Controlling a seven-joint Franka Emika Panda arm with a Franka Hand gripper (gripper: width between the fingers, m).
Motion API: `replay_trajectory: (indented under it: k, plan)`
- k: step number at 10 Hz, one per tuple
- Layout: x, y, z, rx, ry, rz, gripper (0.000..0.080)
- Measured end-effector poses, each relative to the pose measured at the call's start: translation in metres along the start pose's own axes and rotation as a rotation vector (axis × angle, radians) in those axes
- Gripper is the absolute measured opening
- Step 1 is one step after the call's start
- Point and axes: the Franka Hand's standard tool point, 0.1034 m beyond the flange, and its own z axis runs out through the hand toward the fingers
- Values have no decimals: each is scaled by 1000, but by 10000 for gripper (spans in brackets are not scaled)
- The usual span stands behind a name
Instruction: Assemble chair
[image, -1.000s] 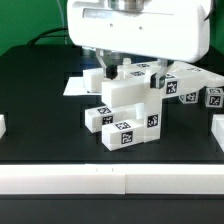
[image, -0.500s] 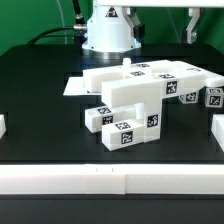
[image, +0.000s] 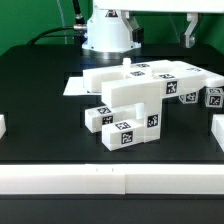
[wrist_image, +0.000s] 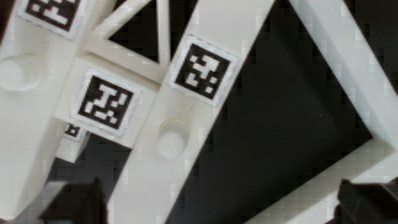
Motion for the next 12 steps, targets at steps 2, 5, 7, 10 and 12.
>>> replay_trajectory:
  k: [2,5,7,10,12]
  plan:
    - [-52,-18,3,-21,0,-53,649]
    - [-78,-29,10,-26,-8,-47,649]
    - [-78,-29,11,-26,-9,-47,649]
    - [-89,-28,18,-23,2,-58,649]
    - [-122,-16,34,-26,4,-100,649]
